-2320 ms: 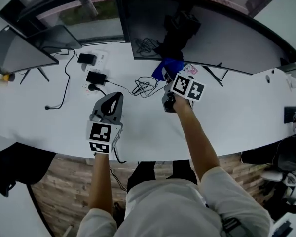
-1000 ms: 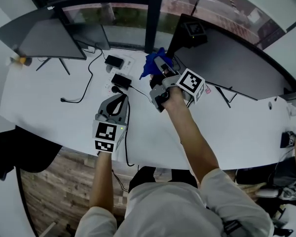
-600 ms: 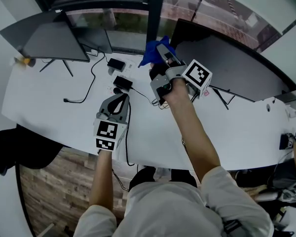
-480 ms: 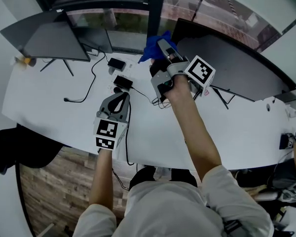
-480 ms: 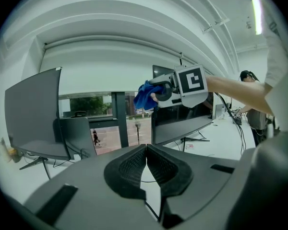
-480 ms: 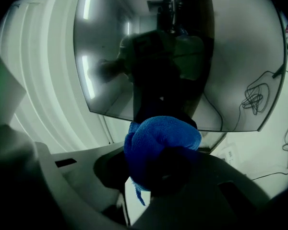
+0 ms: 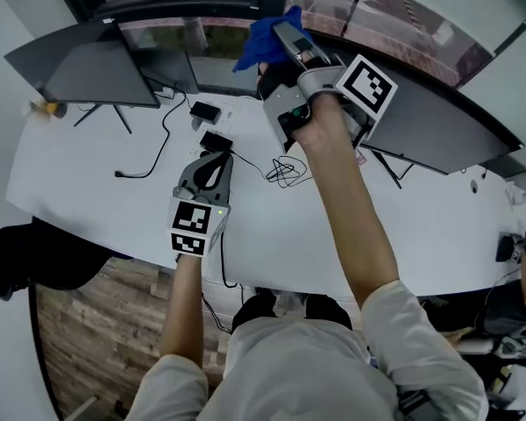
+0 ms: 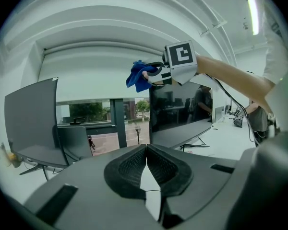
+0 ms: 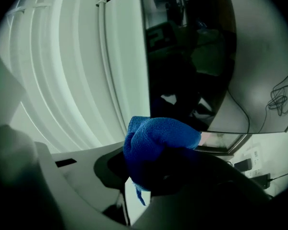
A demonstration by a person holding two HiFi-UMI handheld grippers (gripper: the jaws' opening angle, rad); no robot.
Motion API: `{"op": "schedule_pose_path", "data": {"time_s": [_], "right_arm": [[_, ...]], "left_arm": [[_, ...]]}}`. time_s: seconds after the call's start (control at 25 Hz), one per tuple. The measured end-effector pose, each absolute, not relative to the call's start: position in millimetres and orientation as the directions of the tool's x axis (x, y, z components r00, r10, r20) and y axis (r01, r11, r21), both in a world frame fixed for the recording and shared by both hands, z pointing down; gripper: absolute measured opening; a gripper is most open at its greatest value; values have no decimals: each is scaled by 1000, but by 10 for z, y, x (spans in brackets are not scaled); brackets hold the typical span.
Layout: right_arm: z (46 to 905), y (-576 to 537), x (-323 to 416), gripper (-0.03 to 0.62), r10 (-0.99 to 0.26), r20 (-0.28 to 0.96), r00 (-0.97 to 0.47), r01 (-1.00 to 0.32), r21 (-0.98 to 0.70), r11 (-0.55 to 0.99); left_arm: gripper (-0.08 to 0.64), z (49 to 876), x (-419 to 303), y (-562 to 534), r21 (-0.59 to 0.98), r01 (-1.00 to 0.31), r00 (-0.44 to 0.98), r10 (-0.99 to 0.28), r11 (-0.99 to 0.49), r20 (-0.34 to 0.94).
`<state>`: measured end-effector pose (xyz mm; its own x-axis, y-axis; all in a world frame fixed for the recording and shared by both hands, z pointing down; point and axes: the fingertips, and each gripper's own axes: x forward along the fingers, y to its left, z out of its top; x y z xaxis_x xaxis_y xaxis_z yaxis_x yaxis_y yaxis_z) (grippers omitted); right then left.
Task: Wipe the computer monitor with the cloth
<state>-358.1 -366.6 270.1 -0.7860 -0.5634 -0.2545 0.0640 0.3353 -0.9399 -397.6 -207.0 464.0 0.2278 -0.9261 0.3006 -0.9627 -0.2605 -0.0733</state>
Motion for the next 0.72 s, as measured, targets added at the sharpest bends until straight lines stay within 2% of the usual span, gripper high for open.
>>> {"op": "schedule_pose_path", "data": {"time_s": [0.16, 0.4, 0.48, 0.56, 0.72], "right_arm": [[2547, -3490, -3458, 87, -508, -279, -815, 69, -917, 393], [2490, -3302, -2735, 89, -498, -232, -836, -80, -846, 528], [2452, -3290, -2365, 89, -515, -208, -832, -162, -796, 583], [2450, -3296, -1934, 89, -567, -162, -808, -298, -718, 629], [2537, -3289, -1041, 89, -662, -57, -747, -568, -462, 681]], "left_arm": [[18, 4472, -3870, -2078, -87, -965, 215, -935, -247, 281], [18, 4176, -3431, -2197, -102, -966, 209, -949, -238, 237], [18, 4085, -3210, -2267, -110, -962, 221, -950, -250, 221], [18, 3995, -2984, -2321, -114, -959, 232, -951, -259, 203], [18, 3818, -2496, -2418, -127, -950, 263, -950, -285, 168]]}}
